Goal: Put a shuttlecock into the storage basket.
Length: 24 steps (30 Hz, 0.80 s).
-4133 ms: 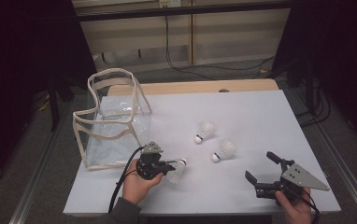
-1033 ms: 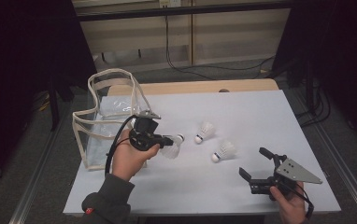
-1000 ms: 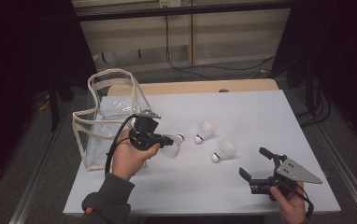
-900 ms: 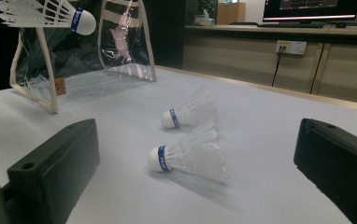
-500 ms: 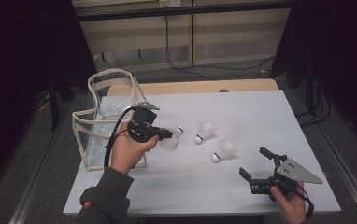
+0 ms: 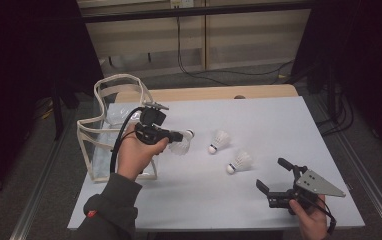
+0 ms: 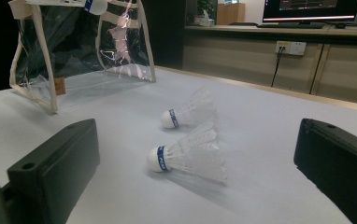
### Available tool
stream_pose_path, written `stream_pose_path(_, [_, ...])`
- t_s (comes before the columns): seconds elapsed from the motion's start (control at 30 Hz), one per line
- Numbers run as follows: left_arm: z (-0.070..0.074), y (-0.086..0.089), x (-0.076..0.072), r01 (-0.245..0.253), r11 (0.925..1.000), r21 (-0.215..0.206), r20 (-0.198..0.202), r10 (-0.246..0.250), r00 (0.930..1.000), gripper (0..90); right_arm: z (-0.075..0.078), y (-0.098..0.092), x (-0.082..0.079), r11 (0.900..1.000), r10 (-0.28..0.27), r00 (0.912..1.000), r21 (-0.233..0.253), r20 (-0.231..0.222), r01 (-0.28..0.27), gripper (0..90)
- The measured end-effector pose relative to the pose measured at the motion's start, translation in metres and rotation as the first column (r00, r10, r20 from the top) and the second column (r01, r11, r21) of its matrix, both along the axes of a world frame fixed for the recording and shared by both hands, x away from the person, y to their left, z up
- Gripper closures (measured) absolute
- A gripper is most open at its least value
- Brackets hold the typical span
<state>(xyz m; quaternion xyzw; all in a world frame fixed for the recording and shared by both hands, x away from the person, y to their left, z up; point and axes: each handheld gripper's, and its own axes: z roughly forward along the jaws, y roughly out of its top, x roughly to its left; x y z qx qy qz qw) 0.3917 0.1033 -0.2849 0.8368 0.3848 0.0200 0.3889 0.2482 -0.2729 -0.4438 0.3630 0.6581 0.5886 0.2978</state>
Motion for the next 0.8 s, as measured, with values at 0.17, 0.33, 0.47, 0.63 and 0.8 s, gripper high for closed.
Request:
stream_pose_path(0.17, [0.002, 0.003, 0.006, -0.015, 0.9998, 0.008, -0.006, 0.015, 0.9999, 88.7, 0.0, 0.0, 0.0, 1.0, -0.001, 1.0, 0.0, 0.002, 0.001, 0.2])
stream_pose_path(0.33, [0.004, 0.005, 0.01, -0.026, 0.9996, 0.006, -0.006, 0.026, 0.9996, 88.6, 0.0, 0.0, 0.0, 1.0, -0.004, 1.0, -0.001, 0.004, 0.004, 0.1])
stream_pose_path(0.47, [0.005, 0.005, 0.012, -0.032, 0.9994, 0.011, -0.009, 0.032, 0.9994, 88.6, 0.0, 0.0, 0.0, 1.0, -0.004, 1.0, 0.003, 0.003, 0.004, 0.1])
stream_pose_path(0.63, [0.007, 0.005, 0.014, -0.04, 0.9992, 0.005, -0.011, 0.04, 0.9991, 88.6, 0.0, 0.0, 0.0, 1.0, -0.003, 1.0, -0.002, 0.003, 0.003, 0.1])
stream_pose_path(0.8, [0.008, 0.007, 0.017, -0.045, 0.999, 0.007, -0.014, 0.045, 0.9989, 88.7, 0.0, -0.001, 0.0, 1.0, -0.004, 1.0, 0.003, 0.003, 0.004, 0.1])
